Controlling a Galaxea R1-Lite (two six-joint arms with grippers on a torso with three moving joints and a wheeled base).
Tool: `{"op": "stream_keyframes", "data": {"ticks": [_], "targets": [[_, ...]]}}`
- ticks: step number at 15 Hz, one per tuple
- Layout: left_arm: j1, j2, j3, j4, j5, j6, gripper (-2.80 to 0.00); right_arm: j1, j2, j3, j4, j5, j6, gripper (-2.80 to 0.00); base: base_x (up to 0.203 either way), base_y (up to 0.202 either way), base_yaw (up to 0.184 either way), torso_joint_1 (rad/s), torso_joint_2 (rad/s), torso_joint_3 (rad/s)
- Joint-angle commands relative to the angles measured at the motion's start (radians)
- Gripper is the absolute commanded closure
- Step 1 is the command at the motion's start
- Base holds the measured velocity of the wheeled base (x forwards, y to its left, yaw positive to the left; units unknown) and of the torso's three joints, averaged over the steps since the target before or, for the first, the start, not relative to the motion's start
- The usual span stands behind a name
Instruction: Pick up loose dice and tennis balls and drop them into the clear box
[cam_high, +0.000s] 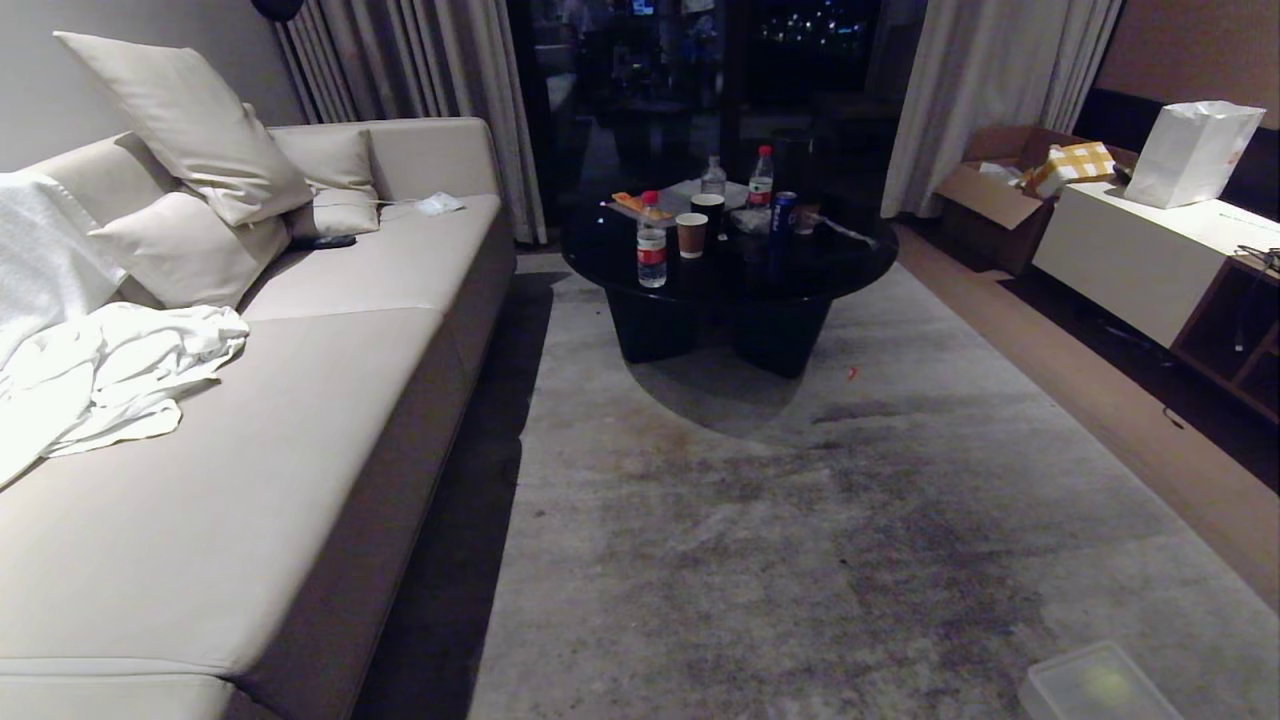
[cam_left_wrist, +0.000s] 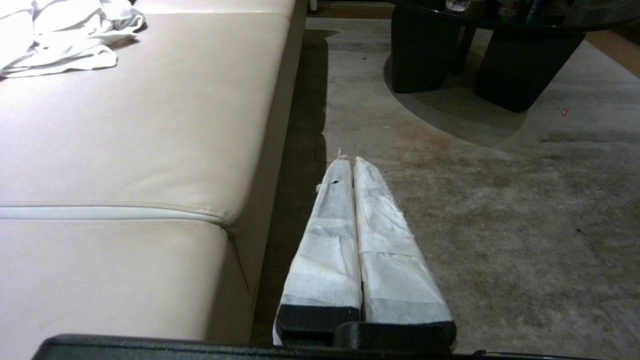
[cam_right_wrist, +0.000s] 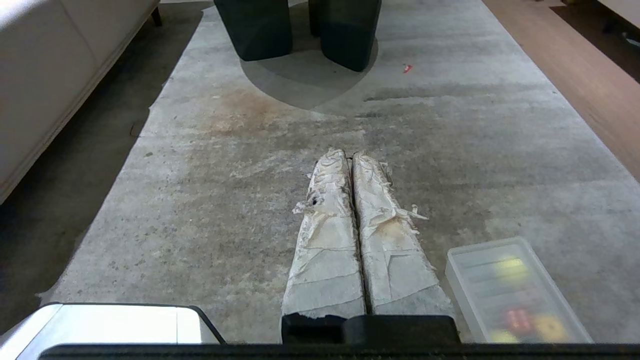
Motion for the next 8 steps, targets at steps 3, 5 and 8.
{"op": "stream_keyframes", "data": {"ticks": [3,5,8], "targets": [[0.000,0.002,0.002,0.000,0.004,-0.006,0.00,0.001,0.001,-0.001,0.001,-0.003,0.001,0.00,0.000,0.000,0.000,0.000,0.00,0.000],[0.000,0.002,0.002,0.000,0.004,-0.006,0.00,0.001,0.001,-0.001,0.001,-0.003,0.003,0.00,0.000,0.000,0.000,0.000,0.00,0.000],[0.000,0.002,0.002,0.000,0.004,-0.006,0.00,0.001,0.001,-0.001,0.001,-0.003,0.007,0.00,0.000,0.000,0.000,0.000,0.00,0.000]]}}
